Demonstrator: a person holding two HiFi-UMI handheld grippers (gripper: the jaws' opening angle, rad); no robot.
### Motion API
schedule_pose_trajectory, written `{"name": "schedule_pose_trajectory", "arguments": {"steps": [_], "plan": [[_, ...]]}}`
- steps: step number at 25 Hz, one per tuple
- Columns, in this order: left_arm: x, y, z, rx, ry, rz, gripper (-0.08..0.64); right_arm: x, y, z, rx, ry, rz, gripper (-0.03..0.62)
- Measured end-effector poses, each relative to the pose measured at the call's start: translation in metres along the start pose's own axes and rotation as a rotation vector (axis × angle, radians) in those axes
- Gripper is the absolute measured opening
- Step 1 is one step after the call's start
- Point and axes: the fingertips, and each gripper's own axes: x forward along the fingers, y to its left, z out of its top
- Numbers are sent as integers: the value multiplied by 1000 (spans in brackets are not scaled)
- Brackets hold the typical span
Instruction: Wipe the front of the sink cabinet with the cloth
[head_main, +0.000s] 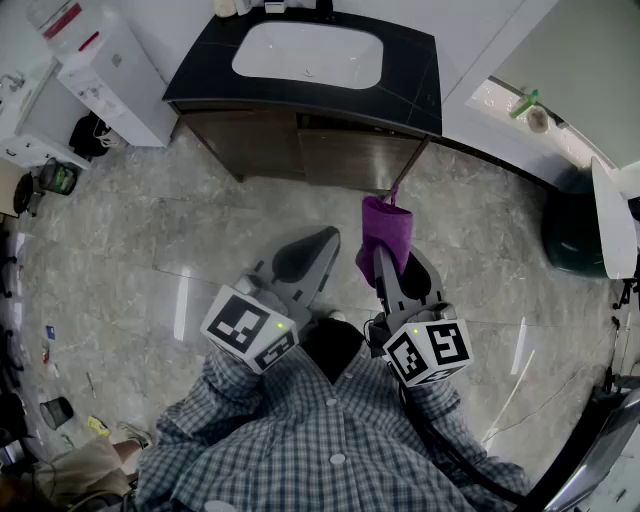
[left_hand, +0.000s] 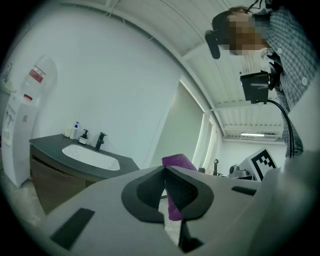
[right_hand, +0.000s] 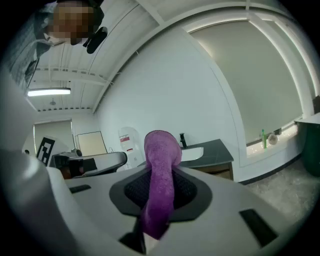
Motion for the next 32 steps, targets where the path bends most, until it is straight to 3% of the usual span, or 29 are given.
{"name": "schedule_pose_trajectory", "arguments": {"steps": [18,28,32], "plan": [[2,-11,-6,-4,5,28,11,-11,-18,-3,32,4,-16,81],[-3,-6,-20,-18,19,138,11,-16,-45,-20,53,39,-2,81],[-6,-5,-26,-60,2,183,11,-24,-53,-27,58,39,7,81]]}}
